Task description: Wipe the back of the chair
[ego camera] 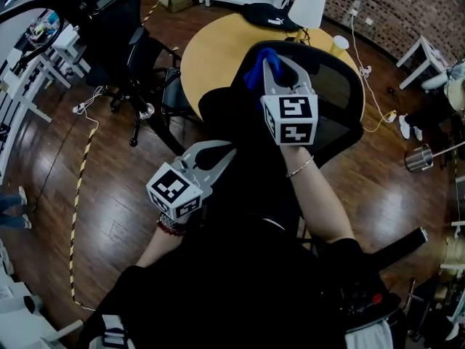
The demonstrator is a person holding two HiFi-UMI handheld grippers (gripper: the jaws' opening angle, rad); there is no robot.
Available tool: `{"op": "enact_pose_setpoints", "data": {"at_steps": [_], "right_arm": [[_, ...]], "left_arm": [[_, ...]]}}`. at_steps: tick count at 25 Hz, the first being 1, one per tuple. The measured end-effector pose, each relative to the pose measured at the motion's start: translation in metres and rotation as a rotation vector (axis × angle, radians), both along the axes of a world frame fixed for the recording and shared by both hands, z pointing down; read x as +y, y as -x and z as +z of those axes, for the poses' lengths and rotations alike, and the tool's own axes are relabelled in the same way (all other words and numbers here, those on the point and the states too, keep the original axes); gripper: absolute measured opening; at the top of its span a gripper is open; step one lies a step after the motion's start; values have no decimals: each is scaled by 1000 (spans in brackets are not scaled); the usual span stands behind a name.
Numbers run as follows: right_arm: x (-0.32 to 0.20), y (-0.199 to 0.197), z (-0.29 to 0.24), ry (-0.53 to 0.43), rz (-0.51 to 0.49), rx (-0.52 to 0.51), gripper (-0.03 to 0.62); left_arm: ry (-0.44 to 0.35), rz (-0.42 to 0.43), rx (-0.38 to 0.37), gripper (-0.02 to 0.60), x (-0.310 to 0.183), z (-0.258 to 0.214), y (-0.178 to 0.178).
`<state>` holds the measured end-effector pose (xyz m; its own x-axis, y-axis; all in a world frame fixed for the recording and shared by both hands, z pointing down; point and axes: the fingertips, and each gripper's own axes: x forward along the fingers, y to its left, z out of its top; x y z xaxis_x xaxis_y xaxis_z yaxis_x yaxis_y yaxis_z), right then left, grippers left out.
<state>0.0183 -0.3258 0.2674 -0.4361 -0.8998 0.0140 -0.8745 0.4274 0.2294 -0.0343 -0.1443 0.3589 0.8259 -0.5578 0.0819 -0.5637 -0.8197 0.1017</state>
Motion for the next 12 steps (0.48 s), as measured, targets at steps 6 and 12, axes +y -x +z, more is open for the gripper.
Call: {"op": "enact_pose_setpoints", "data": {"at_steps": [6, 12], "right_arm": [[12, 13, 0, -3, -101, -62, 35], [20, 34, -2, -15, -155, -31, 35]], "left_arm": [[12, -14, 22, 6, -2, 3, 1], [-7, 7, 27, 6, -4, -3, -11]]}}
